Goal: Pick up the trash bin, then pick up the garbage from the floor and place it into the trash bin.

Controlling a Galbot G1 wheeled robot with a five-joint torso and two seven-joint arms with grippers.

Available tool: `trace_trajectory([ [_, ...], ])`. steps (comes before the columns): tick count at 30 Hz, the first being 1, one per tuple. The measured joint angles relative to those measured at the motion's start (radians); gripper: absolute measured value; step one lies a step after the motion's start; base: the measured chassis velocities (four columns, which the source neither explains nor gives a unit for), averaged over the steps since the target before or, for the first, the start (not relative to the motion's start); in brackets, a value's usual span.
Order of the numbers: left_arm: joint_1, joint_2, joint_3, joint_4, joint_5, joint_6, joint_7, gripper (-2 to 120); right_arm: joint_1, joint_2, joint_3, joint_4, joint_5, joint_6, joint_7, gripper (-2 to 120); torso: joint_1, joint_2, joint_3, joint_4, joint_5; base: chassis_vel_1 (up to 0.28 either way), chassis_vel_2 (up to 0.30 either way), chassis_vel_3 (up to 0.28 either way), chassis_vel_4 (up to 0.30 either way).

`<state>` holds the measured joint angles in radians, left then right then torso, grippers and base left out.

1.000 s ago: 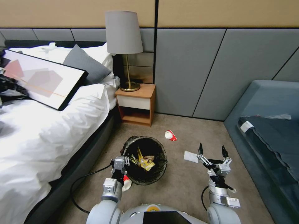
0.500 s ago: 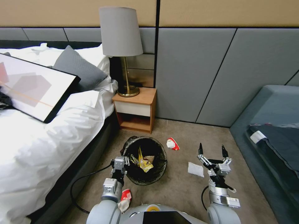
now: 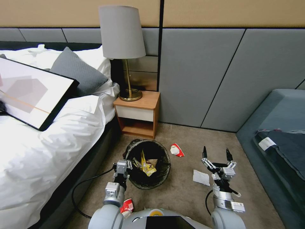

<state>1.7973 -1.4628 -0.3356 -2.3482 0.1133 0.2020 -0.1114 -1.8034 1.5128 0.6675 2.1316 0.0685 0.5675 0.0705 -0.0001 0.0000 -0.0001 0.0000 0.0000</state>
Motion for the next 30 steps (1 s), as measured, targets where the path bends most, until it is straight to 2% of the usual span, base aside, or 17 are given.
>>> trace_trajectory([
  [30,0.0,0.0,0.0,0.0,0.0,0.0,0.0,1,0.004,-0.001,0.0,0.0,-0.001,-0.005,0.001,100,0.0,0.0,0.0,0.0001,0.0,0.0,0.0,0.0,0.0],
])
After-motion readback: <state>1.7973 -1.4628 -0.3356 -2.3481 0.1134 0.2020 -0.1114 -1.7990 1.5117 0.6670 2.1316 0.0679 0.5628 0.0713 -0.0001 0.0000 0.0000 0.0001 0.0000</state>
